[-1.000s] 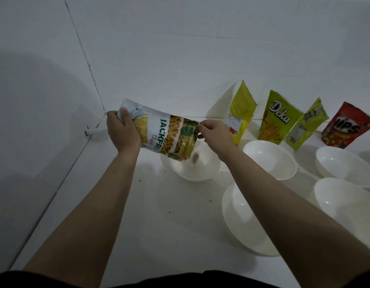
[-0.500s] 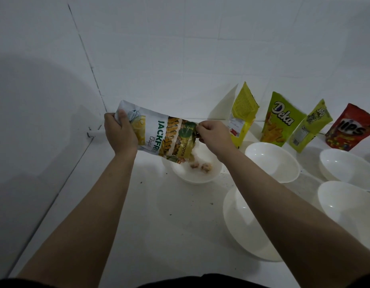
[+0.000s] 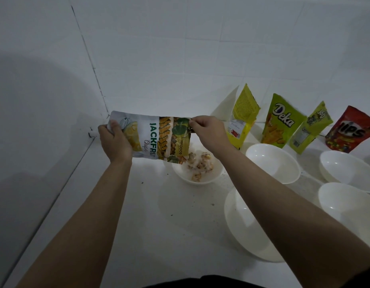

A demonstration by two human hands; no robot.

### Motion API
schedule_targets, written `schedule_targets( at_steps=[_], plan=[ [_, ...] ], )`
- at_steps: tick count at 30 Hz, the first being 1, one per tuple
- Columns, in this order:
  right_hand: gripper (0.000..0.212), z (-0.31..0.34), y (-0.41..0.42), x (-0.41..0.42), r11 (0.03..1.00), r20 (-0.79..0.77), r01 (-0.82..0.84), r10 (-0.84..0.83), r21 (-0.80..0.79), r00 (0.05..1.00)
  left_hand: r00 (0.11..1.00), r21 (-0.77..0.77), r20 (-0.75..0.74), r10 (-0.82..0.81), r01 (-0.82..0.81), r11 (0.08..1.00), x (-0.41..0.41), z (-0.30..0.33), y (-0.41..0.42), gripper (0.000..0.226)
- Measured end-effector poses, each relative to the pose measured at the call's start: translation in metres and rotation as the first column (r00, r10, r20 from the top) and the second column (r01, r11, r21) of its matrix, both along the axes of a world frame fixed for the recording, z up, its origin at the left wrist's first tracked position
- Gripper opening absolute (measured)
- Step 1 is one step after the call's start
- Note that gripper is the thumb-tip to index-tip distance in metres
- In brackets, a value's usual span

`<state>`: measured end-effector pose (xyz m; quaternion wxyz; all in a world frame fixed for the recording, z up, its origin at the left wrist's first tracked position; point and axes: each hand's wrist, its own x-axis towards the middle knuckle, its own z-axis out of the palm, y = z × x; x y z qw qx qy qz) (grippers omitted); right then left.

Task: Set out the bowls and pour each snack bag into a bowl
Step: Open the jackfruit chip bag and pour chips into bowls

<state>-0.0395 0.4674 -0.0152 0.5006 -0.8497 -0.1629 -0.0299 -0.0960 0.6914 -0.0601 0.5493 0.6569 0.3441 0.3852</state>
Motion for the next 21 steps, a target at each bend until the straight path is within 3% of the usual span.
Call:
schedule_targets(
  at_steps=[9, 21],
  plan=[
    [0.024, 0.016, 0.011, -0.014, 1.0, 0.147, 0.024, -0.025, 0.007, 0.989, 1.0, -0.089, 0.024, 0.005, -0.003, 0.996, -0.008, 0.008, 0.005, 0.029],
    [0.024, 0.028, -0.025, -0.036, 0.982, 0.182, 0.171, -0.183, 0.081, 0.966, 0.993, -0.098, 0.057, -0.108, 0.113, 0.989, 0.002, 0.022, -0.035, 0.027]
  ],
)
